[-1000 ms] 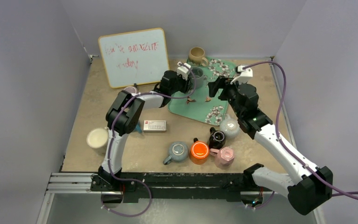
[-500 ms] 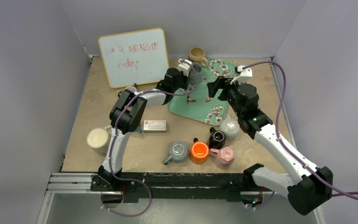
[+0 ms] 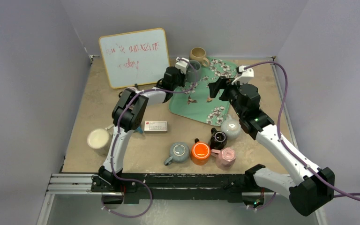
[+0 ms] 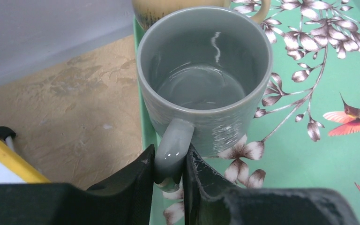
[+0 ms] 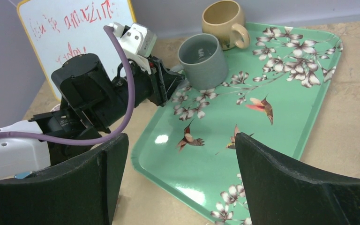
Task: Turn the mug right side up
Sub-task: Place the cup on the tray.
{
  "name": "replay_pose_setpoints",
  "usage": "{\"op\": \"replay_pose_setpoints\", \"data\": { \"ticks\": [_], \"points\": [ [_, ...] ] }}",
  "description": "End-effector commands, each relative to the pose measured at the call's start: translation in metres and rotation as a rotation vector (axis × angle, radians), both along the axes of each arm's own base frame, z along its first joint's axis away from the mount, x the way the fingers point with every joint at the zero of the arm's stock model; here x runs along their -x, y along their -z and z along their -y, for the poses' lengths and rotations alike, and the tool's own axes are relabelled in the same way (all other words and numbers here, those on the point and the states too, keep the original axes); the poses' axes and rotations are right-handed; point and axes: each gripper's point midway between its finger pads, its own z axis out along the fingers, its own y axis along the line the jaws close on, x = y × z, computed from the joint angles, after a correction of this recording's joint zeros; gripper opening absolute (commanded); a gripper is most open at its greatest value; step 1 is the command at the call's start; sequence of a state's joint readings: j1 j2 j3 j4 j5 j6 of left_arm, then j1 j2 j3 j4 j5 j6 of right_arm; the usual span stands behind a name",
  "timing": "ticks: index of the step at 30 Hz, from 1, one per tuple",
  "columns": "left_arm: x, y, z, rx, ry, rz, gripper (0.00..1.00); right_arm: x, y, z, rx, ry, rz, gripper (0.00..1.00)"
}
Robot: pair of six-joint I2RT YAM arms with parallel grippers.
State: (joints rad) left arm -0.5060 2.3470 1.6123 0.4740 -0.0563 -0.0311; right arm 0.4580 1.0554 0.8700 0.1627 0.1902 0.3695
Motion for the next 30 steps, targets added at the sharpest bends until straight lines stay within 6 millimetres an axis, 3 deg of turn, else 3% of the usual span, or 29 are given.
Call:
{"op": "replay_pose_setpoints", "data": {
  "ticks": [1,15,19,24,30],
  "points": [
    [-0.011,-0.019,0.008,0.054,0.036,0.051,0.22,0.001,-0.013,-0.002,-0.018,-0.016,0.034,0.86],
    [-0.020,-0.032,0.023,0.147,0.050,0.041,0.27,0.001,-0.011,-0.004,0.000,-0.030,0.027,0.87],
    [-0.007,-0.065,0.020,0.197,0.054,0.046,0.34,0.002,-0.011,-0.006,-0.005,-0.041,0.028,0.87],
    [0.013,-0.110,0.009,0.238,0.036,0.033,0.56,0.003,-0.011,-0.009,-0.018,-0.060,0.028,0.87],
    [0.041,-0.135,-0.030,0.189,-0.107,-0.051,0.73,0.004,-0.010,-0.017,-0.041,-0.094,0.014,0.97]
  ]
}}
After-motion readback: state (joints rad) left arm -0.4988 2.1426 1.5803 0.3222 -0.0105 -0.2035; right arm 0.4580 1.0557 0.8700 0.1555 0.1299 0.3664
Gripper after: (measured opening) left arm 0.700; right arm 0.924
